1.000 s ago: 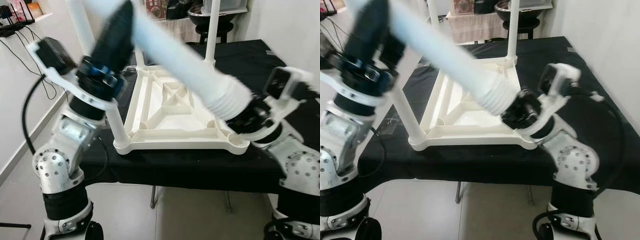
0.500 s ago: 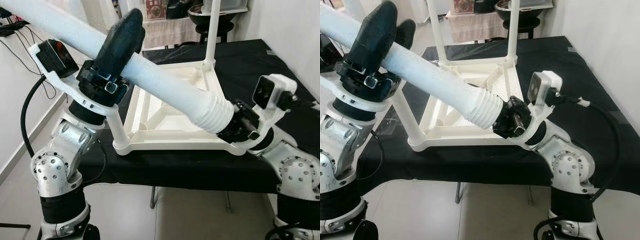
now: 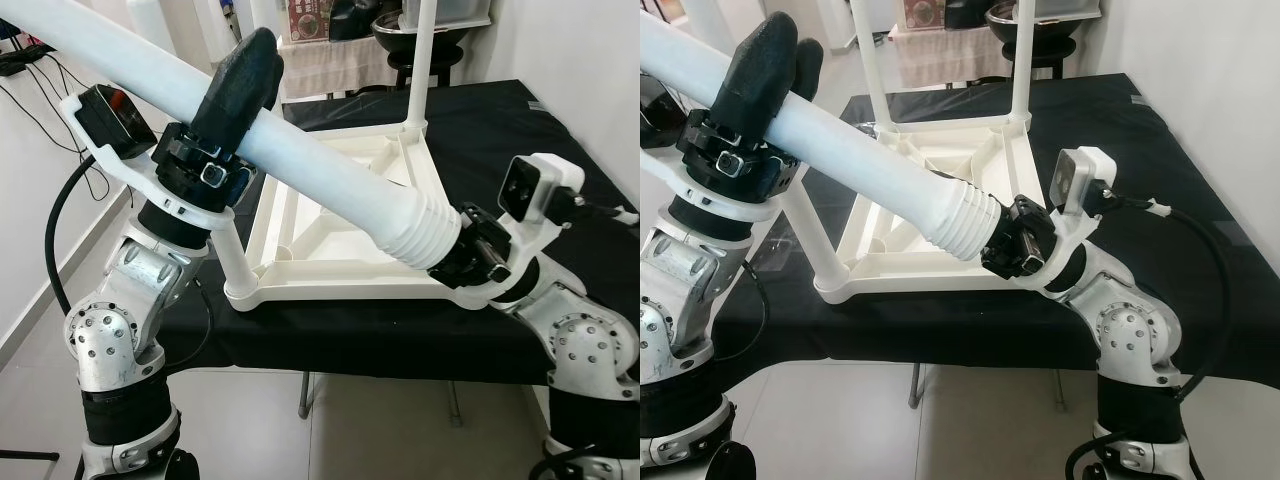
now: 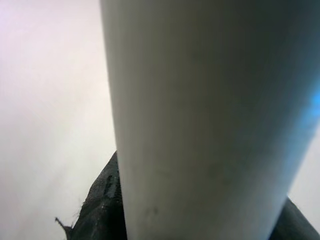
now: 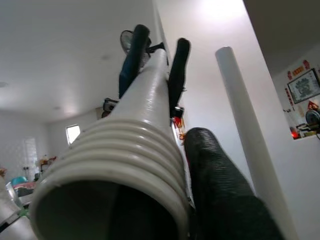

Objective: Building children table

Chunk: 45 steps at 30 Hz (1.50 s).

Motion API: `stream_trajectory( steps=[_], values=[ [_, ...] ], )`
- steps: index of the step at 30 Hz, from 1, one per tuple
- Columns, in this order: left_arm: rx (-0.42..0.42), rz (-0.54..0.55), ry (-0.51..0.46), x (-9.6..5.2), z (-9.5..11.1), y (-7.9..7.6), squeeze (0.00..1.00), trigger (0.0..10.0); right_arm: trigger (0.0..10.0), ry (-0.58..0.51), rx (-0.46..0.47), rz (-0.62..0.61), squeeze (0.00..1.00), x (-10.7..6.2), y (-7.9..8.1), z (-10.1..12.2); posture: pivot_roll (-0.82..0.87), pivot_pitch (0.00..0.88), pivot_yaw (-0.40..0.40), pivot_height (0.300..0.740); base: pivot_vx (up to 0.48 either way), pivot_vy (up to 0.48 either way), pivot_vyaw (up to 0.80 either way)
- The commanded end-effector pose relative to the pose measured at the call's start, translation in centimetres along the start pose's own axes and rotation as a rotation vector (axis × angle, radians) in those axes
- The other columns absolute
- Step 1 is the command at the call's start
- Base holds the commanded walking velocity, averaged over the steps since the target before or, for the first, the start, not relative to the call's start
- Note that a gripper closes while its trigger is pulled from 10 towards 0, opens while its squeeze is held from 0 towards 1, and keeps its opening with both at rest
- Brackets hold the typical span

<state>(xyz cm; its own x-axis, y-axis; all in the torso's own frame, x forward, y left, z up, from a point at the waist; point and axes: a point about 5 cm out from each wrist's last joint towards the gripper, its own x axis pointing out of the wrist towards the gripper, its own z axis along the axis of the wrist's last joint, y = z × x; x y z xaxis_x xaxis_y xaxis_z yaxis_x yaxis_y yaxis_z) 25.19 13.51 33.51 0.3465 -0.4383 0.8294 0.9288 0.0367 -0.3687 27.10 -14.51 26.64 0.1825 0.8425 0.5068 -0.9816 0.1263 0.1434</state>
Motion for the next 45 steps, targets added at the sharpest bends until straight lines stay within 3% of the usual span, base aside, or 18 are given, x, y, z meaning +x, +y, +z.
stream_trajectory(
  steps=[1, 6, 9, 11, 13, 15, 18, 19, 20, 21, 22, 29, 30, 31, 32, 35, 39, 45],
  values=[
    [0.035, -0.027, -0.107, 0.3, 2.3, -0.6, 0.0, 0.0, 10.0, 0.018, 0.043, -0.161, 1.0, -1.4, -1.7, -1.2, -0.09, 0.049, 0.089, 0.74, 0.0, 0.0, 0.0],
    [0.186, -0.006, -0.201, 2.0, 5.9, -2.0, 0.0, 0.0, 10.0, 0.142, -0.004, -0.272, 1.0, -3.4, -2.3, -2.3, -0.1, 0.052, 0.091, 0.74, 0.0, 0.0, 0.0],
    [0.248, 0.013, -0.202, 2.4, 7.1, -2.2, 0.0, 0.0, 10.0, 0.2, -0.036, -0.316, 1.0, -4.2, -2.5, -2.6, -0.1, 0.054, 0.094, 0.74, 0.0, 0.0, 0.0],
    [0.376, 0.097, -0.112, 2.8, 7.2, -1.5, 0.0, 0.0, 10.0, 0.295, -0.082, -0.317, 1.0, -4.8, -2.3, -3.2, -0.1, 0.053, 0.095, 0.74, 0.0, 0.0, 0.0],
    [0.502, 0.227, 0.044, 2.7, 6.0, 0.5, 0.0, 0.0, 10.0, 0.446, -0.174, -0.278, 1.0, -5.4, -1.9, -3.8, -0.1, 0.053, 0.098, 0.74, 0.0, 0.0, 0.0],
    [0.537, 0.262, 0.092, 2.5, 5.5, 1.1, 0.0, 0.0, 10.0, 0.493, -0.205, -0.26, 1.0, -5.5, -1.8, -4.0, -0.1, 0.053, 0.098, 0.74, 0.0, 0.0, 0.0],
    [0.691, 0.397, 0.407, 0.6, 1.5, 4.5, 0.0, 0.0, 10.0, 0.631, -0.326, -0.185, 1.0, -5.4, -1.6, -3.2, -0.1, 0.053, 0.1, 0.74, 0.0, 0.0, 0.0],
    [0.691, 0.397, 0.407, 0.6, 1.5, 4.5, 0.0, 0.0, 10.0, 0.631, -0.326, -0.185, 1.0, -5.4, -1.6, -3.2, -0.1, 0.053, 0.1, 0.74, 0.0, 0.0, 0.0],
    [0.74, 0.419, 0.498, -0.1, 0.4, 5.3, 0.0, 0.0, 10.0, 0.661, -0.358, -0.167, 1.0, -5.4, -1.5, -2.9, -0.1, 0.053, 0.1, 0.74, 0.0, 0.0, 0.0],
    [0.74, 0.419, 0.498, -0.1, 0.4, 5.3, 0.0, 0.0, 10.0, 0.661, -0.358, -0.167, 1.0, -5.4, -1.5, -2.9, -0.1, 0.053, 0.1, 0.74, 0.0, 0.0, 0.0],
    [0.694, 0.397, 0.574, -1.0, -2.1, 5.9, 0.0, 0.0, 10.0, 0.637, -0.399, -0.129, 1.0, -4.1, -1.4, -1.7, -0.11, 0.052, 0.099, 0.74, 0.0, 0.0, 0.0],
    [0.622, 0.324, 0.592, -0.8, -4.2, 5.4, 0.0, 0.0, 10.0, 0.558, -0.399, -0.04, 1.0, -1.4, -0.6, -1.6, -0.11, 0.051, 0.1, 0.74, 0.0, 0.0, 0.0],
    [0.626, 0.302, 0.601, -0.6, -4.6, 5.3, 0.0, 0.0, 10.0, 0.562, -0.392, -0.007, 0.1, -0.7, -0.4, -2.2, -0.1, 0.049, 0.1, 0.74, 0.0, 0.0, 0.0],
    [0.626, 0.302, 0.601, -0.6, -4.6, 5.3, 0.0, 0.0, 10.0, 0.562, -0.392, -0.007, 0.1, -0.7, -0.4, -2.2, -0.1, 0.049, 0.1, 0.74, 0.0, 0.0, 0.0],
    [0.634, 0.28, 0.614, -0.5, -5.0, 5.2, 0.0, 0.0, 10.0, 0.612, -0.405, -0.022, 0.0, -0.1, -0.8, -3.4, -0.1, 0.049, 0.1, 0.74, 0.0, 0.0, 0.0],
    [0.676, 0.247, 0.656, -0.6, -5.8, 5.3, 0.0, 0.0, 10.0, 0.715, -0.421, -0.081, 0.0, 0.6, -1.8, -5.8, -0.1, 0.046, 0.092, 0.74, 0.0, 0.0, 0.0],
    [0.691, 0.224, 0.671, -0.8, -6.7, 5.3, 0.0, 0.0, 10.0, 0.684, -0.392, -0.149, 0.0, 2.0, -2.4, -7.2, -0.1, 0.043, 0.088, 0.74, 0.0, 0.0, 0.0],
    [0.67, 0.205, 0.664, -0.8, -7.5, 5.2, 0.0, 0.0, 10.0, 0.678, -0.397, -0.227, 0.0, 2.6, -3.3, -7.6, -0.1, 0.046, 0.087, 0.74, 0.0, 0.0, 0.0]
  ],
)
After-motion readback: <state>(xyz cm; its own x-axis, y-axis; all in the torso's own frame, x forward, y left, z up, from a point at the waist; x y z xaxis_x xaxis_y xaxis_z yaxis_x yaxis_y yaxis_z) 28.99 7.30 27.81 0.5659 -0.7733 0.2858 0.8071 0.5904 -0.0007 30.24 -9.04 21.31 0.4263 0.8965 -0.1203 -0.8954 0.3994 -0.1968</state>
